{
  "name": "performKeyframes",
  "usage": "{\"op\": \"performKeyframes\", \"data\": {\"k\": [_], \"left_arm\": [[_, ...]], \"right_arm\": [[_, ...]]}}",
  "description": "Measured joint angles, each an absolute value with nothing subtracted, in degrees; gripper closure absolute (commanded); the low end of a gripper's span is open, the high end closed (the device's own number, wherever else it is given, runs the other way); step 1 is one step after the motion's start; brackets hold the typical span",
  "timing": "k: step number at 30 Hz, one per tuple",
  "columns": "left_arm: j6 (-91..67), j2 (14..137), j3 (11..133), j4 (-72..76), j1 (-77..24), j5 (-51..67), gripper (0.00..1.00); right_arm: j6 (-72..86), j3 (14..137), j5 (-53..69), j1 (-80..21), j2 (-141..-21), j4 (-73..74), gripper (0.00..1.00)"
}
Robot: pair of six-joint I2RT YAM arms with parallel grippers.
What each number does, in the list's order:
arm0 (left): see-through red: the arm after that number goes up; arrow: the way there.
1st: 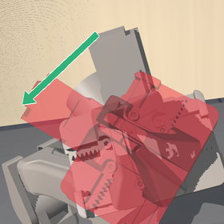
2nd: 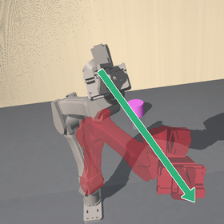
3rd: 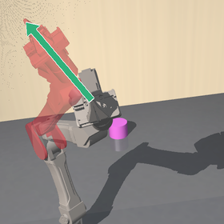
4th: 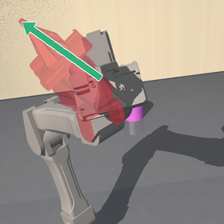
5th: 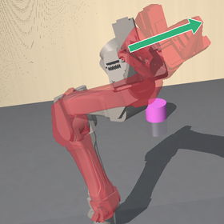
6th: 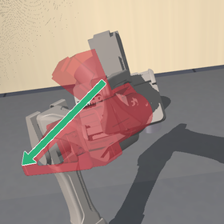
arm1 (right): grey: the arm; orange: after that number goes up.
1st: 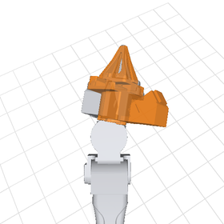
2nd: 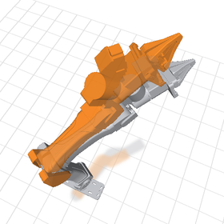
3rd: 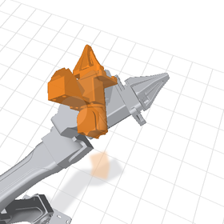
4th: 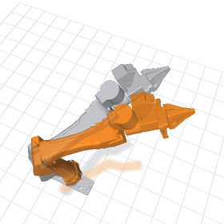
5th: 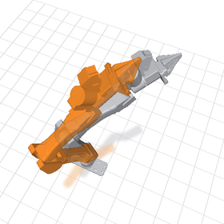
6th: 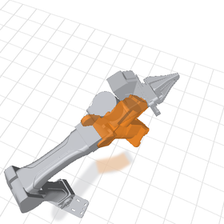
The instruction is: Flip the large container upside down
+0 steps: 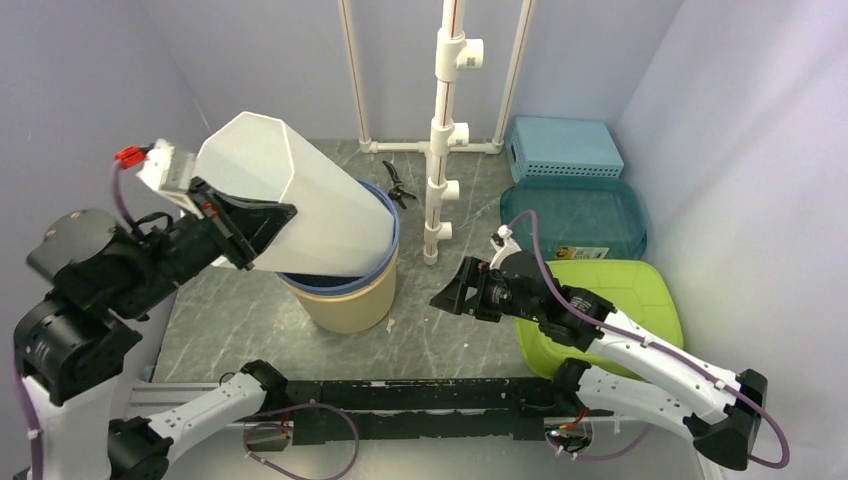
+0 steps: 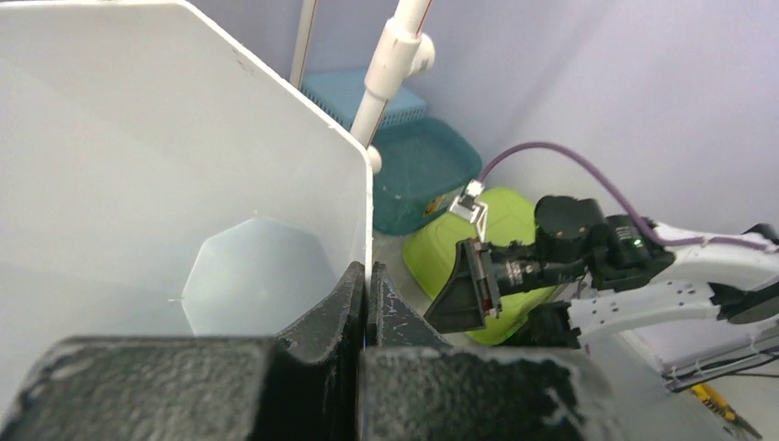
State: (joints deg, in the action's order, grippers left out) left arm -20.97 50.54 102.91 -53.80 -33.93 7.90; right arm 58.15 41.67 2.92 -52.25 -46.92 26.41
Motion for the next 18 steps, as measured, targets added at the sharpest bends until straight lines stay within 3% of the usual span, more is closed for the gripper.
{"op": "performKeyframes", "data": {"k": [10, 18], "left_arm": [[-24.8, 47.0, 102.7, -45.9, -34.0, 10.0, 0.97], [-28.3, 44.4, 102.1, -40.9, -34.0, 14.2, 0.97]], "right_arm": [[58.0, 41.3, 3.3, -52.2, -46.1, 23.6, 0.15], [55.9, 40.4, 2.9, -52.3, -37.5, 19.2, 0.14]]}}
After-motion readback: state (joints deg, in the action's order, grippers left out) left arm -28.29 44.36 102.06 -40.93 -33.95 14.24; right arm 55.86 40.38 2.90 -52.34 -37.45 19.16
